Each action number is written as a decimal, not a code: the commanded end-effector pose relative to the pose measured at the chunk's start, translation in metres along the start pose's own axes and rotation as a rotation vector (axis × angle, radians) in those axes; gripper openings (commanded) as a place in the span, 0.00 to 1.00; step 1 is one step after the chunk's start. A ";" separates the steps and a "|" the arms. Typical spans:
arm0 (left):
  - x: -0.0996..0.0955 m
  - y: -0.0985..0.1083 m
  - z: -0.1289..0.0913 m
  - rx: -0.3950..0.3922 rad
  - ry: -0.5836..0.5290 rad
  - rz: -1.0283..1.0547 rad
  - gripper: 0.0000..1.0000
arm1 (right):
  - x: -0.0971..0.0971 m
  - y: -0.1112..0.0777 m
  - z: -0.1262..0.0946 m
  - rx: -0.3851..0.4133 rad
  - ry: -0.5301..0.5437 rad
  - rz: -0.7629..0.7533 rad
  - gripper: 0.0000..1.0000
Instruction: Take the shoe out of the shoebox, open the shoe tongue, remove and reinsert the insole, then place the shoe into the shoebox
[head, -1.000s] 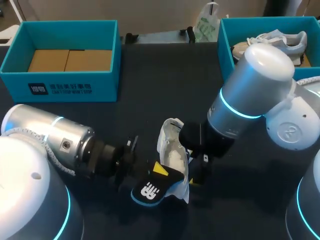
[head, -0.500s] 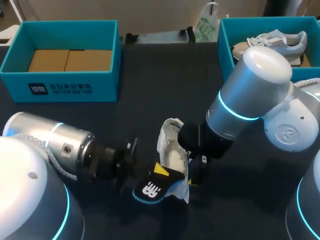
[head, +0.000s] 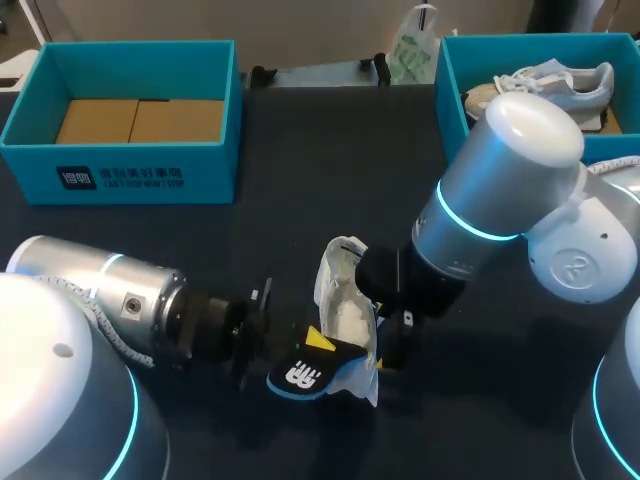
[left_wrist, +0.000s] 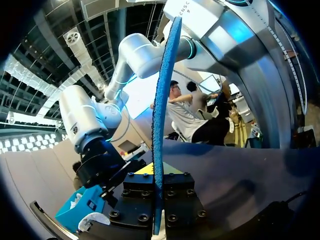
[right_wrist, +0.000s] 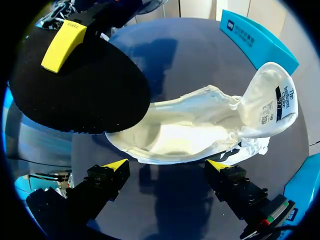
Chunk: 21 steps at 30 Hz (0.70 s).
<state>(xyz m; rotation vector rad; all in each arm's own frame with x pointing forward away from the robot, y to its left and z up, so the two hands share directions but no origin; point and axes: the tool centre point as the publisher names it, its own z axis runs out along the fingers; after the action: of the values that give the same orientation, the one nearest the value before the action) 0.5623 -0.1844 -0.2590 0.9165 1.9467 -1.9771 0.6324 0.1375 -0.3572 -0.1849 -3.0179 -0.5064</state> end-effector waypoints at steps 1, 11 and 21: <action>0.001 0.007 0.003 0.004 -0.002 -0.005 0.00 | 0.001 0.000 0.001 -0.001 -0.001 0.001 1.00; 0.000 0.014 0.003 0.000 -0.014 -0.026 0.00 | 0.001 0.000 0.001 -0.001 -0.001 0.001 1.00; -0.002 0.023 0.007 -0.005 -0.009 -0.043 0.00 | 0.001 0.000 0.001 -0.001 -0.001 0.001 1.00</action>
<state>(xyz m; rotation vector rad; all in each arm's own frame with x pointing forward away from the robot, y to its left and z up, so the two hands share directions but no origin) 0.5724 -0.1883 -0.2741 0.8676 1.9824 -1.9912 0.6323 0.1374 -0.3572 -0.1855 -3.0178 -0.5069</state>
